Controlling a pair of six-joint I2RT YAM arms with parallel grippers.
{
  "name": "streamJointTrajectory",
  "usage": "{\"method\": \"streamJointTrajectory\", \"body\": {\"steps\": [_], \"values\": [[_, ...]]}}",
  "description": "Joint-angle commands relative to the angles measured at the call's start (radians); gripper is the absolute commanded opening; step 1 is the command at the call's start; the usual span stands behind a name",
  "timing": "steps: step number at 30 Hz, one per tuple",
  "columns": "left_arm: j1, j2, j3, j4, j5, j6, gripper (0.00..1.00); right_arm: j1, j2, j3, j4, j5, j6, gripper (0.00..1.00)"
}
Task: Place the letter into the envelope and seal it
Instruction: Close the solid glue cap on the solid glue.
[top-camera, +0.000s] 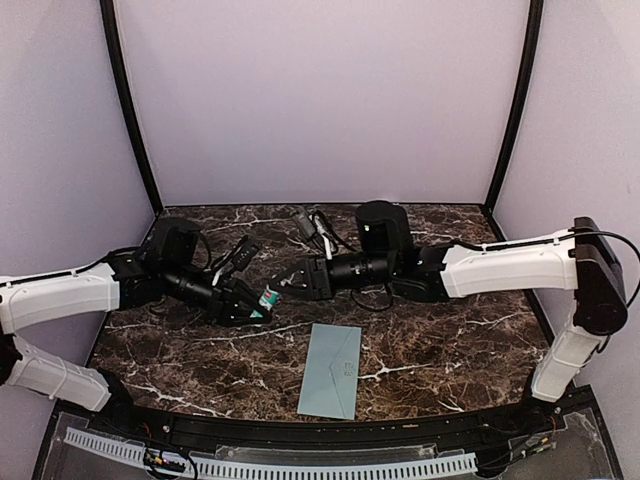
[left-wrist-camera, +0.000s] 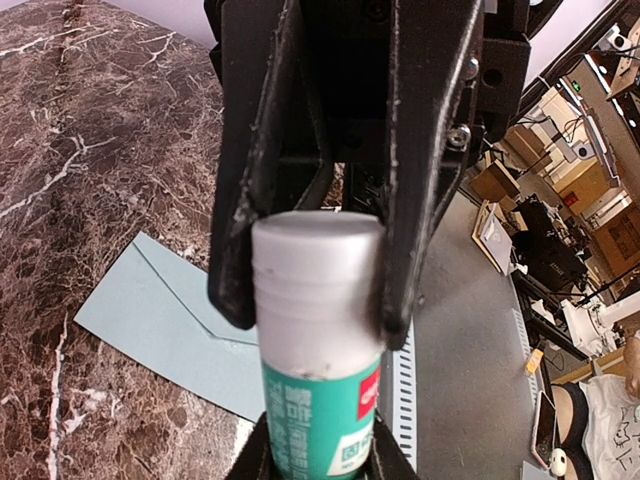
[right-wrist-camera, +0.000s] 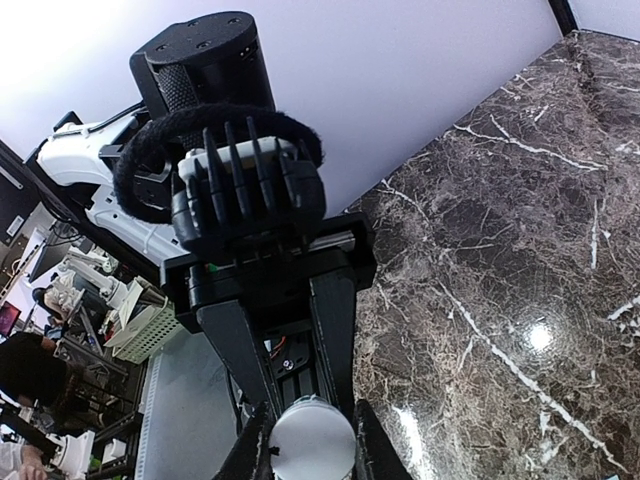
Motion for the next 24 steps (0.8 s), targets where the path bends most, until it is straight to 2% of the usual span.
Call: {"method": "streamJointTrajectory", "body": {"steps": [1, 9, 11, 15, 17, 19, 24], "values": [[0.039, -0.034, 0.037, 0.208, -0.108, -0.040, 0.00, 0.139, 0.048, -0.036, -0.079, -0.194, 0.020, 0.08], [0.039, -0.032, 0.037, 0.199, -0.101, -0.025, 0.00, 0.134, -0.047, -0.017, -0.136, -0.056, -0.021, 0.10], [0.038, -0.029, 0.039, 0.190, -0.092, -0.016, 0.00, 0.128, -0.079, -0.020, -0.146, -0.002, -0.020, 0.19], [0.026, -0.032, 0.044, 0.166, -0.092, 0.005, 0.00, 0.089, -0.165, -0.065, -0.109, 0.091, 0.007, 0.47], [0.020, -0.037, 0.042, 0.162, -0.097, 0.010, 0.00, 0.071, -0.201, -0.105, -0.056, 0.092, 0.034, 0.57], [0.017, -0.041, 0.040, 0.164, -0.101, 0.012, 0.00, 0.061, -0.225, -0.127, -0.038, 0.116, 0.041, 0.61], [0.014, -0.037, 0.040, 0.170, -0.092, 0.008, 0.00, 0.067, -0.249, -0.115, -0.051, 0.205, 0.020, 0.62]]}}
